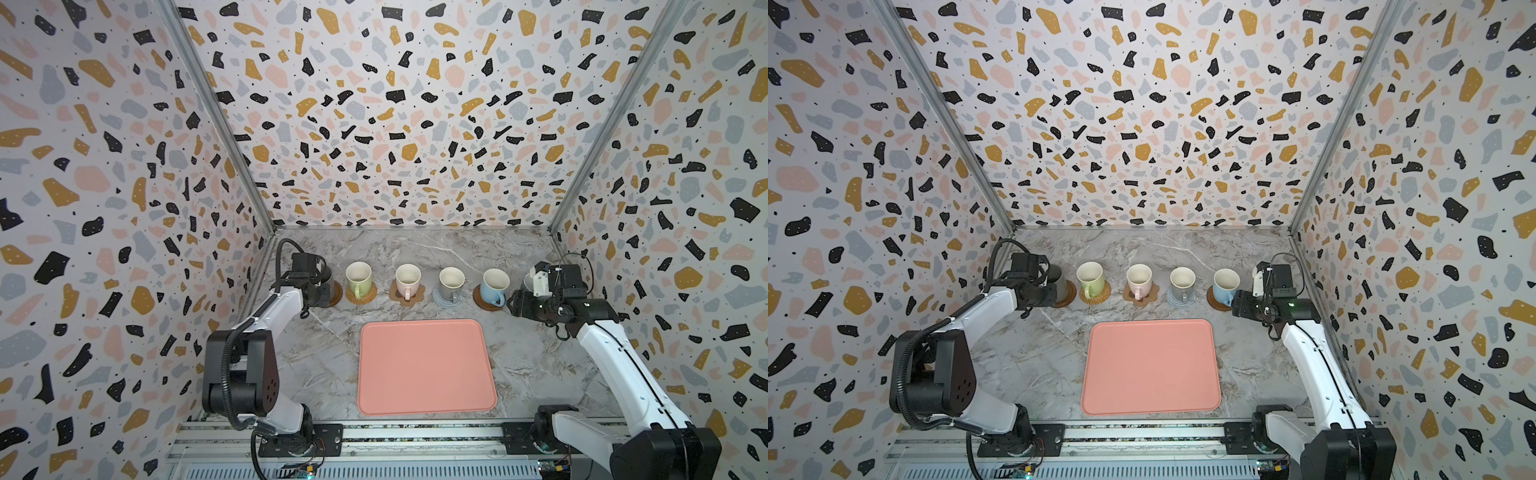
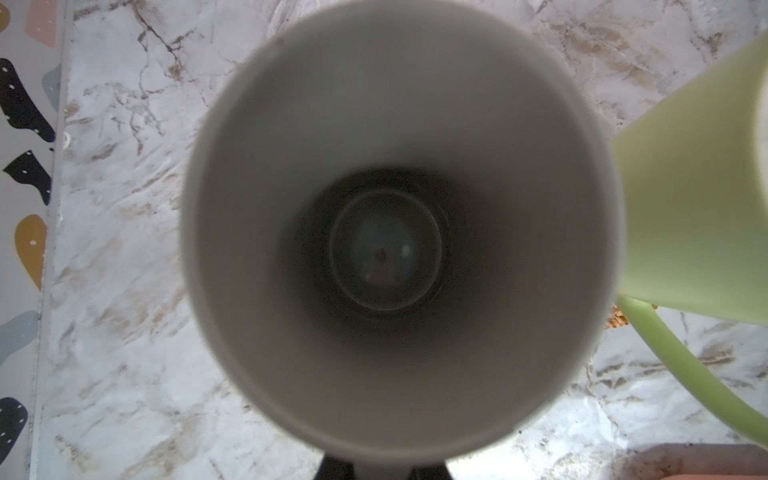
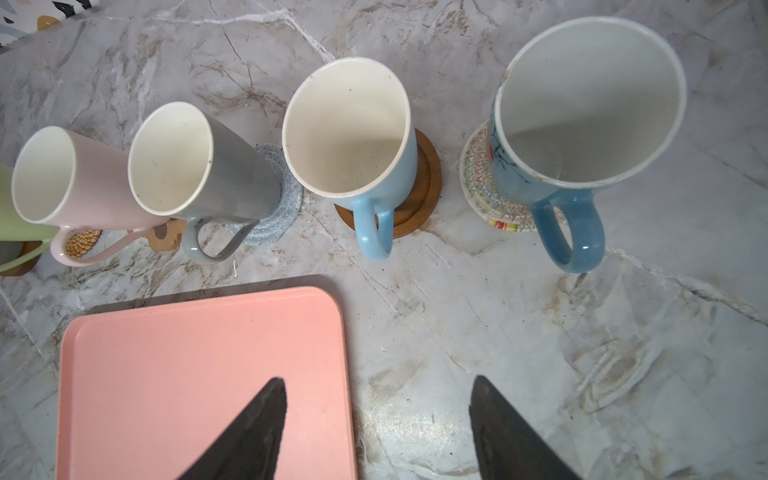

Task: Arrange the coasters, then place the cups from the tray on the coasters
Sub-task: 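Lower the grey mug onto the round wooden coaster with the left gripper, then open the left gripper and raise it off the grey mug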

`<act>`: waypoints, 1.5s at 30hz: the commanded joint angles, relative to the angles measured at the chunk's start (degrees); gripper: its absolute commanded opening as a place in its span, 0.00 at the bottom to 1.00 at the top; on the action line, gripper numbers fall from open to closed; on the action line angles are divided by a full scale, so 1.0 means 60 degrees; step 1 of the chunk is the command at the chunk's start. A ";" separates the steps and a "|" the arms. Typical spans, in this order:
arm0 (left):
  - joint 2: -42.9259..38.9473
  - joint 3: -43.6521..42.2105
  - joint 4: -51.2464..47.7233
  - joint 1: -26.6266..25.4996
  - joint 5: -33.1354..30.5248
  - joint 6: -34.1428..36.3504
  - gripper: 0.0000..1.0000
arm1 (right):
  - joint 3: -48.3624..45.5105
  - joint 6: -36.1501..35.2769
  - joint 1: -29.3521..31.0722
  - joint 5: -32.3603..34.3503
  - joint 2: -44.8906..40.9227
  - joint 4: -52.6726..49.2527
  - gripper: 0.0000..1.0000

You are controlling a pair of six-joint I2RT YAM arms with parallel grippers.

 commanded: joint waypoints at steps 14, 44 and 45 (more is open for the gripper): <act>-0.0043 0.0176 0.0818 0.0075 0.0153 0.0139 0.14 | 0.0191 -0.0075 -0.0049 0.0052 -0.0166 -0.0253 0.72; -0.0480 -0.0034 0.0639 0.0075 -0.0260 -0.0030 0.53 | 0.0208 -0.0086 -0.0041 0.0044 -0.0146 -0.0247 0.72; -0.0506 -0.0068 0.0620 0.0075 -0.0247 -0.0047 0.55 | 0.0211 -0.0079 -0.0048 0.0044 -0.0145 -0.0238 0.72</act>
